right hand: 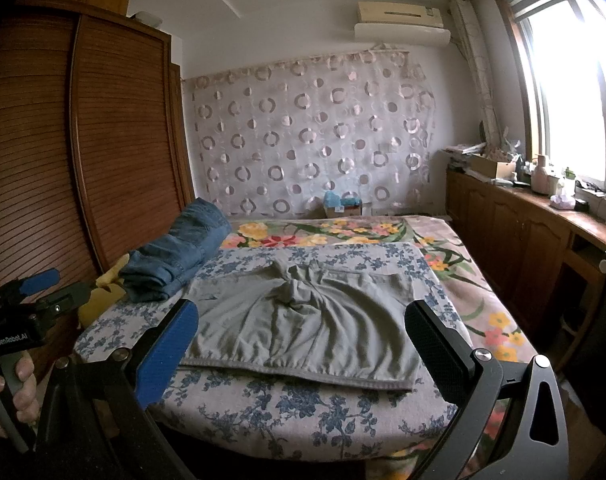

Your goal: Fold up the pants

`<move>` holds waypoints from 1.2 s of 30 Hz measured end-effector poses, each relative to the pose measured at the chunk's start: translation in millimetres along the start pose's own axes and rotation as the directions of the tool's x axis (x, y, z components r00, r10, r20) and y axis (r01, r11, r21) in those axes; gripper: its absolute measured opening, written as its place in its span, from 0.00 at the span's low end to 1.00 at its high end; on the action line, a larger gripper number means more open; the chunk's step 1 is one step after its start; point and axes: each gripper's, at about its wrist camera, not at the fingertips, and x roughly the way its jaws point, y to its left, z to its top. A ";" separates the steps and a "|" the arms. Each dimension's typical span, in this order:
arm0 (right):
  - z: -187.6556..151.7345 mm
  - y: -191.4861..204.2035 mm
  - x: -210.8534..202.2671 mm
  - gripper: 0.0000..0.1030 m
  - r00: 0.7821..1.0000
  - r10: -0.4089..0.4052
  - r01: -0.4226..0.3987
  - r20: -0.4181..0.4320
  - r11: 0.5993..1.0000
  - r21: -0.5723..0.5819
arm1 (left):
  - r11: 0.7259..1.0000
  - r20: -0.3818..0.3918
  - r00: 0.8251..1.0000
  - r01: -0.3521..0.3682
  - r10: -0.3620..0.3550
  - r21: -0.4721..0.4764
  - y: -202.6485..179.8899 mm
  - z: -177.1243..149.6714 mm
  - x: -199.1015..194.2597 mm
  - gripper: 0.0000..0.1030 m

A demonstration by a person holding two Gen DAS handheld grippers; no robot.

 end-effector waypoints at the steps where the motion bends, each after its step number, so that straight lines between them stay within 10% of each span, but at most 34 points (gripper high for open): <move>1: -0.1 0.0 0.0 1.00 1.000 0.001 -0.001 0.000 1.000 0.000 | 1.000 0.000 1.000 0.000 0.000 -0.001 0.1 0.3 0.0 1.00; 36: -9.8 -18.2 24.8 1.00 0.995 0.013 -0.016 -0.099 1.000 -0.024 | 0.999 -0.190 0.981 0.040 -0.046 -0.035 27.6 -44.4 66.8 1.00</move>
